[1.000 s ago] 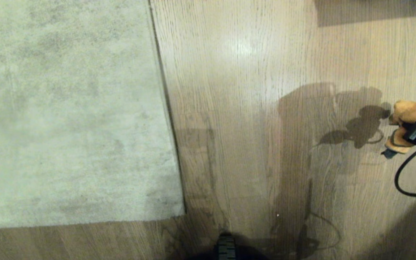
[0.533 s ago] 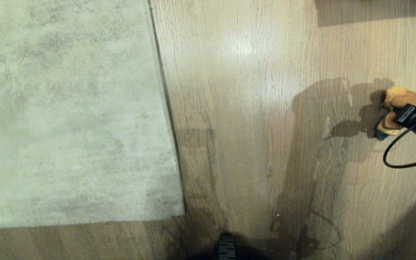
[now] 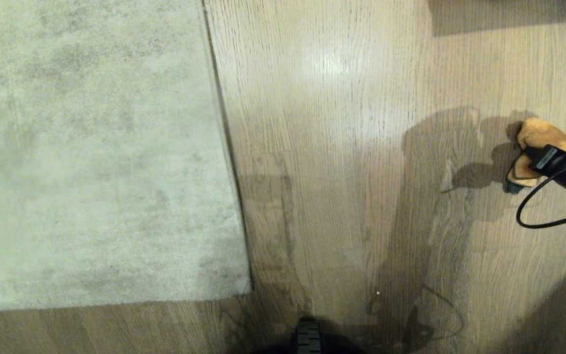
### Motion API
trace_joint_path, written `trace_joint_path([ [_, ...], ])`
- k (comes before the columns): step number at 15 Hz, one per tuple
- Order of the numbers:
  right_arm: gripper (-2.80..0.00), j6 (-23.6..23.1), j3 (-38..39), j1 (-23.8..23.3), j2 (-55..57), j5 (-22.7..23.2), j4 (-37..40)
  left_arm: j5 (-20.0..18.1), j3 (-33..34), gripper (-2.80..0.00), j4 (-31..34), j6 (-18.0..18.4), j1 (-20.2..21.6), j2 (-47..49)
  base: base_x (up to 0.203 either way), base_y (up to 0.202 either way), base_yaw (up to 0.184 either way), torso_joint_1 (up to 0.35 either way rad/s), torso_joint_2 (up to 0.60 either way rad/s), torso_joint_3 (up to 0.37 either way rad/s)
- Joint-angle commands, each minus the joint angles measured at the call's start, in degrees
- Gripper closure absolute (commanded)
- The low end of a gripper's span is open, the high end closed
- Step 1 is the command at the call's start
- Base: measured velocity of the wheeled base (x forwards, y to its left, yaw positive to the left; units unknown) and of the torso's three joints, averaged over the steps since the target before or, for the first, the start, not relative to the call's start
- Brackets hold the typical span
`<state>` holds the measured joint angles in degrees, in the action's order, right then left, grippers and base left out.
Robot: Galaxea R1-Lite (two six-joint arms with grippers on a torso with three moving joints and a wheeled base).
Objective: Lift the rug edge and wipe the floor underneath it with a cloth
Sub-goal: Put down the rag
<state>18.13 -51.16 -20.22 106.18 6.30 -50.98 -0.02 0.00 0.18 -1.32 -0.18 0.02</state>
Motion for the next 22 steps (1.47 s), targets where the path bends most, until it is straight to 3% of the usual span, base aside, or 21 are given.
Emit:
trace_joint_path([
  [1, -2.8, 0.06, -0.78, 0.01, 0.17, 0.03, -0.26, -0.06, 0.0, 0.0, -0.01, 0.0, 0.01, -0.02, 0.0, 0.0, 0.0, 0.0, 0.0, 0.0],
  [14, -2.8, 0.07, -1.94, -0.08, -3.36, -0.02, 0.57, 0.02, 0.0, 0.0, -0.01, 0.0, 0.01, -0.02, 0.0, 0.0, 0.0, 0.0, 0.0, 0.0],
  [22, -2.8, -0.49, 1.04, -0.86, -11.28, -0.07, 7.81, -0.03, 0.0, 0.0, -0.01, 0.0, 0.01, 0.0, 0.0, 0.0, 0.0, 0.0, 0.0, 0.0],
])
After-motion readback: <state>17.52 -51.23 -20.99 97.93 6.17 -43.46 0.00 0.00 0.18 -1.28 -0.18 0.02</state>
